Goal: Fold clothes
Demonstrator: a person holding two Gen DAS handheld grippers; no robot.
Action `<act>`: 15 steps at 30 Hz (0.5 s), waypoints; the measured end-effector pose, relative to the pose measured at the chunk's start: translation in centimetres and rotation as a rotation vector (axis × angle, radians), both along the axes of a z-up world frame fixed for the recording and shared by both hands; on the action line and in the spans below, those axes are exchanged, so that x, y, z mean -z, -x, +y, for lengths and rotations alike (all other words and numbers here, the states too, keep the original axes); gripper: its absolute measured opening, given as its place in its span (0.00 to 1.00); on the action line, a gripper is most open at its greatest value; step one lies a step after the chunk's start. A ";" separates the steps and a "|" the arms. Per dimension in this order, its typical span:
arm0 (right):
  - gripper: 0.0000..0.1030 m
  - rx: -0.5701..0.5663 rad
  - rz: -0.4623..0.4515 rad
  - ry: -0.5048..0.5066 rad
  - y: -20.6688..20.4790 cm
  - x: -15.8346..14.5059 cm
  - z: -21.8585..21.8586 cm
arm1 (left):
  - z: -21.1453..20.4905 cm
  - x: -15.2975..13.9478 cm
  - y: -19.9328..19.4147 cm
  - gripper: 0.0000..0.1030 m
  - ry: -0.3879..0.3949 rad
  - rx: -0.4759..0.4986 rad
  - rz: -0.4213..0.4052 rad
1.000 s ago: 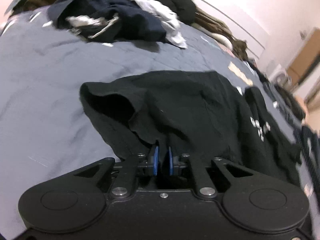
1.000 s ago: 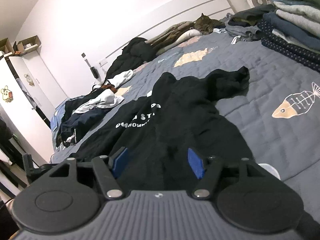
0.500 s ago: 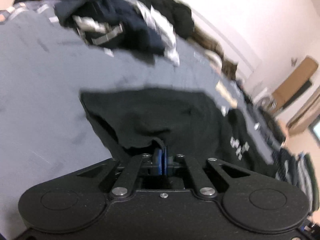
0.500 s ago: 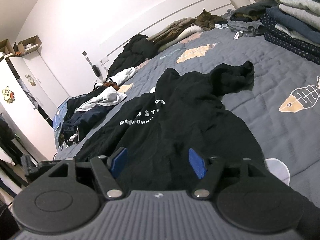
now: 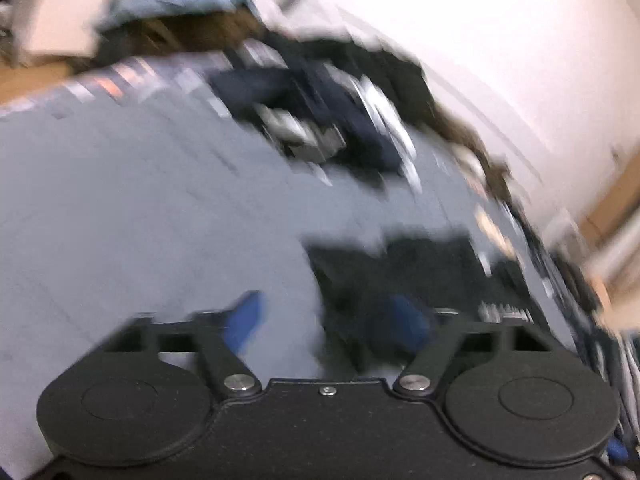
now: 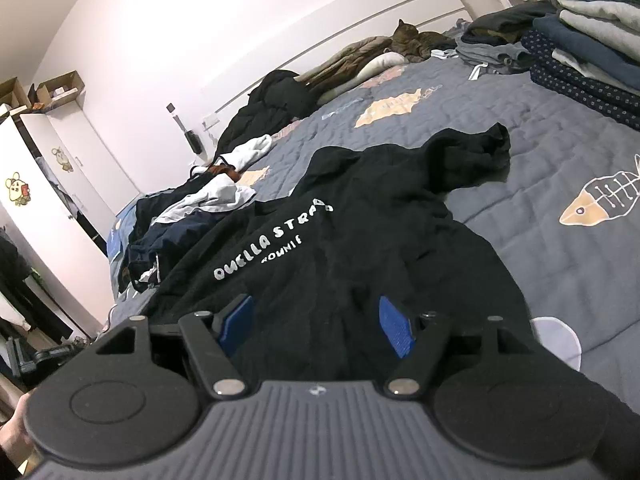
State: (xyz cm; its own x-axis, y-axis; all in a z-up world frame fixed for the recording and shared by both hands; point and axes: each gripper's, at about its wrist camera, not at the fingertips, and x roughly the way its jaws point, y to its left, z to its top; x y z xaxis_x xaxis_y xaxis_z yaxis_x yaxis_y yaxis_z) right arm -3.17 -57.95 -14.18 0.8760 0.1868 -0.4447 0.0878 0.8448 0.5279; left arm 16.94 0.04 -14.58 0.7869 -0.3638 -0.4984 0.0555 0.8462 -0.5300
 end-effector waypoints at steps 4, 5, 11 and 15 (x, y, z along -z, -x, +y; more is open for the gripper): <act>0.67 -0.009 0.009 0.007 -0.2 0.2 0.3 | 0.0 0.3 -3.5 0.75 0.026 0.001 0.048; 0.67 -0.014 0.011 0.010 -0.3 0.3 0.4 | -0.6 0.5 -4.6 0.75 0.016 0.019 0.062; 0.67 -0.034 0.021 0.028 -0.6 0.5 1.1 | -4.0 3.1 -10.1 0.74 0.002 0.099 0.157; 0.67 -0.046 0.028 0.034 -0.8 0.7 1.5 | -5.7 3.4 -12.0 0.13 -0.060 0.145 0.172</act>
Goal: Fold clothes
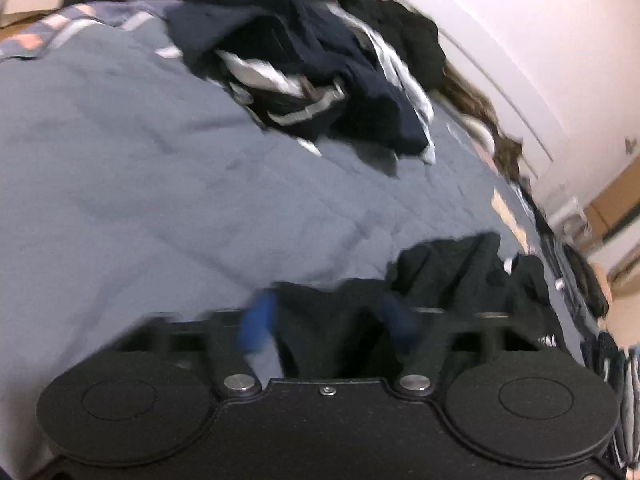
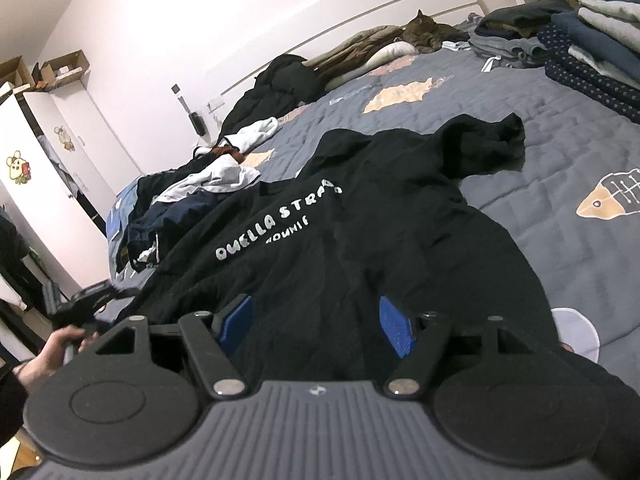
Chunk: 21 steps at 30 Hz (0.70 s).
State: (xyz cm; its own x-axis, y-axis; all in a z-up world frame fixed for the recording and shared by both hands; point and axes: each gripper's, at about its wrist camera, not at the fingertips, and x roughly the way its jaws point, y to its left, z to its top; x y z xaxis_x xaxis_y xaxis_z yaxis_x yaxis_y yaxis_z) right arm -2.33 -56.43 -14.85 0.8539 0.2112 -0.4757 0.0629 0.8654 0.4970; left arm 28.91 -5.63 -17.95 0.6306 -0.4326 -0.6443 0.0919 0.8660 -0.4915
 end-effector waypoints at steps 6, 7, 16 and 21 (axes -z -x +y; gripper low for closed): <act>0.67 -0.017 0.010 -0.002 -0.3 0.2 0.4 | 1.4 -5.0 -1.4 0.12 -0.060 -0.167 -0.230; 0.67 -0.022 0.007 -0.002 -0.2 0.2 0.5 | 1.9 -6.0 -1.9 0.12 -0.062 -0.198 -0.263; 0.67 -0.044 0.015 0.014 -0.2 0.3 1.0 | 2.0 -6.7 -1.5 0.55 -0.201 -0.213 -0.188; 0.67 -0.047 -0.005 -0.001 0.0 -0.1 1.0 | 4.2 -3.5 3.7 0.65 -0.047 -0.199 -0.059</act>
